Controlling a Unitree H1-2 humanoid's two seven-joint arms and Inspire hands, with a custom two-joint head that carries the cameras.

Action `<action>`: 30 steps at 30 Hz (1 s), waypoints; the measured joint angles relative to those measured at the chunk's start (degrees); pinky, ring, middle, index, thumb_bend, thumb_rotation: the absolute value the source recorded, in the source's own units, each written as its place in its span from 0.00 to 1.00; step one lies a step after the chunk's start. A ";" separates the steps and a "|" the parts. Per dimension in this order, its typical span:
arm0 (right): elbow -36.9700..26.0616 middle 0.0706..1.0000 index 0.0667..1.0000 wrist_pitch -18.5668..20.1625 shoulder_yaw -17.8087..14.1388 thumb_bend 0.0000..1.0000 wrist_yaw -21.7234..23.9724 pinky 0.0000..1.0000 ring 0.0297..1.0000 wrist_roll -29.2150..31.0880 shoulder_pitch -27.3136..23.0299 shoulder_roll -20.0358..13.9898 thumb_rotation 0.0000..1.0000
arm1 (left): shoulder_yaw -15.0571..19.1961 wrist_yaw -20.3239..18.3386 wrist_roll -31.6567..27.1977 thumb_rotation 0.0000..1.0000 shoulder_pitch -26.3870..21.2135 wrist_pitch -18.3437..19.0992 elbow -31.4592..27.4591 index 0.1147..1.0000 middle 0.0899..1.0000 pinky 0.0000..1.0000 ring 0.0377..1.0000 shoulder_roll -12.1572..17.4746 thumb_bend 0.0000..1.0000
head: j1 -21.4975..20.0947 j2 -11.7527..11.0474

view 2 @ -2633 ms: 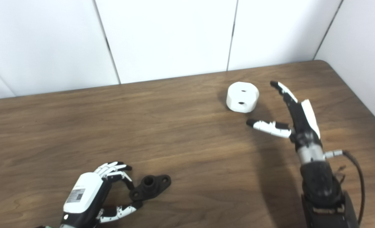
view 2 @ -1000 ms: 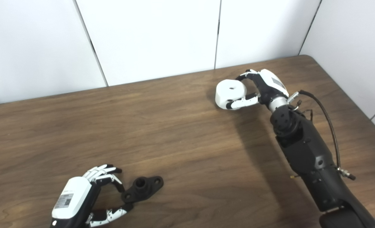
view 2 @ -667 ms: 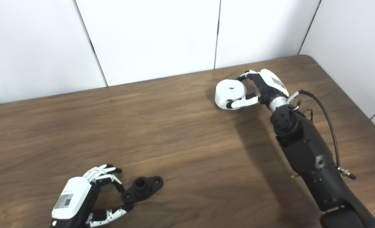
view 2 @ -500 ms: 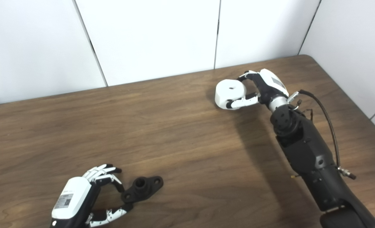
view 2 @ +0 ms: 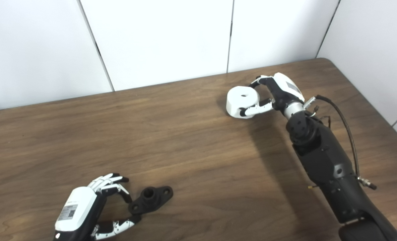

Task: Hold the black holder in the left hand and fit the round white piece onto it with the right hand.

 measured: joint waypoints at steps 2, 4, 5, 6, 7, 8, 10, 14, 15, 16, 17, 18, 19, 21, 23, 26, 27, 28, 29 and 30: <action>0.00 0.88 0.61 -0.33 -0.08 0.82 -0.02 0.87 0.95 -0.01 0.00 0.00 0.24 | 0.03 -0.01 0.00 0.04 0.05 0.00 -0.02 0.42 0.77 0.85 0.86 -0.01 0.52 | 0.00 -0.09; 0.02 0.87 0.61 -1.00 -0.12 0.82 -0.12 0.87 0.95 -0.02 -0.01 0.00 0.23 | 0.08 -0.01 0.00 0.04 0.09 0.00 -0.03 0.42 0.77 0.85 0.86 -0.09 0.52 | 0.00 0.00; 0.02 0.87 0.60 -1.06 -0.12 0.81 -0.16 0.87 0.95 -0.02 -0.01 0.00 0.22 | 0.08 -0.04 0.00 0.04 0.11 0.00 -0.04 0.42 0.77 0.85 0.86 -0.11 0.52 | 0.00 0.00; 0.02 0.87 0.60 -1.08 -0.13 0.81 -0.17 0.87 0.94 -0.03 -0.01 0.00 0.22 | 0.11 -0.06 0.00 0.04 0.12 0.00 -0.05 0.42 0.77 0.85 0.86 -0.14 0.52 | 0.09 0.00; 0.02 0.87 0.59 -1.12 -0.15 0.80 -0.19 0.87 0.94 -0.03 -0.01 0.00 0.21 | 0.13 -0.09 0.00 0.04 0.13 0.00 -0.06 0.42 0.77 0.85 0.86 -0.18 0.52 | 0.09 0.00; 0.02 0.87 0.58 -1.19 -0.18 0.80 -0.20 0.87 0.94 -0.03 0.00 0.00 0.20 | 0.16 -0.13 0.00 0.04 0.15 0.00 -0.09 0.42 0.77 0.85 0.86 -0.21 0.52 | 0.00 0.00; 0.25 0.86 0.47 -1.81 -0.33 0.57 -0.36 0.87 0.93 0.01 -0.01 0.00 0.15 | 0.22 -0.23 0.00 0.04 0.19 0.01 -0.16 0.42 0.77 0.85 0.86 -0.29 0.52 | 0.26 0.09; 1.13 0.83 0.45 -4.44 -0.32 0.53 -2.03 0.85 0.91 -0.32 -0.01 -0.01 0.14 | 0.47 -0.68 0.03 0.04 0.26 0.07 -0.37 0.42 0.77 0.85 0.87 -0.51 0.52 | 0.35 0.18; 1.48 0.82 0.45 -4.89 -0.32 0.52 -2.37 0.85 0.91 -0.47 -0.01 -0.01 0.14 | 0.54 -0.87 0.03 0.04 0.26 0.08 -0.42 0.42 0.77 0.85 0.87 -0.59 0.52 | 0.44 0.18; 1.67 0.82 0.45 -5.17 -0.33 0.52 -2.56 0.85 0.91 -0.57 -0.01 -0.01 0.14 | 0.59 -0.94 0.03 0.04 0.26 0.08 -0.44 0.42 0.77 0.85 0.87 -0.66 0.52 | 0.44 0.09; 1.73 0.82 0.45 -5.38 -0.32 0.52 -2.67 0.86 0.91 -0.73 0.00 -0.01 0.14 | 0.63 -0.96 0.04 0.04 0.27 0.07 -0.44 0.42 0.77 0.85 0.86 -0.70 0.52 | 0.44 0.09; 1.74 0.82 0.45 -5.56 -0.32 0.52 -2.68 0.86 0.91 -0.87 0.00 -0.01 0.14 | 0.65 -0.96 0.05 0.04 0.28 0.07 -0.44 0.42 0.77 0.85 0.86 -0.74 0.52 | 0.44 0.09; 1.77 0.82 0.45 -5.72 -0.32 0.52 -2.68 0.86 0.91 -0.96 -0.01 -0.01 0.14 | 0.68 -0.96 0.09 0.04 0.27 0.07 -0.44 0.42 0.77 0.85 0.86 -0.79 0.52 | 0.35 0.09; 1.83 0.82 0.45 -5.87 -0.33 0.52 -2.69 0.87 0.91 -1.07 0.00 -0.01 0.14 | 0.70 -0.96 0.10 0.04 0.28 0.07 -0.44 0.42 0.77 0.85 0.86 -0.87 0.52 | 0.44 0.00; 1.85 0.82 0.45 -5.97 -0.33 0.52 -2.69 0.87 0.91 -1.17 0.00 -0.02 0.14 | 0.71 -0.96 0.10 0.04 0.27 0.07 -0.44 0.42 0.77 0.85 0.86 -0.87 0.52 | 0.53 0.00; 1.85 0.82 0.45 -6.00 -0.34 0.52 -2.68 0.88 0.91 -1.30 0.00 -0.07 0.14 | 0.71 -0.94 0.11 0.04 0.28 0.06 -0.44 0.42 0.77 0.85 0.86 -0.92 0.52 | 0.70 -0.09; 1.85 0.82 0.45 -6.01 -0.36 0.52 -2.68 0.88 0.91 -1.30 0.00 -0.08 0.14 | 0.71 -0.94 0.12 0.04 0.29 0.06 -0.44 0.42 0.77 0.85 0.86 -0.98 0.52 | 0.70 -0.09; 1.83 0.82 0.45 -6.03 -0.39 0.52 -2.67 0.88 0.91 -1.29 0.01 -0.08 0.14 | 0.72 -0.93 0.15 0.04 0.31 0.06 -0.43 0.42 0.77 0.85 0.86 -1.09 0.52 | 0.96 -0.17; 1.77 0.82 0.45 -6.02 -0.42 0.52 -2.61 0.87 0.91 -1.28 0.03 -0.10 0.14 | 0.73 -0.93 0.19 0.04 0.32 0.07 -0.43 0.42 0.77 0.85 0.86 -1.21 0.52 | 0.97 -0.18; 1.51 0.81 0.45 -5.98 -0.43 0.52 -2.45 0.87 0.91 -1.29 0.10 -0.13 0.14 | 0.73 -0.93 0.26 0.04 0.33 0.07 -0.43 0.42 0.77 0.85 0.86 -1.31 0.52 | 1.05 -0.26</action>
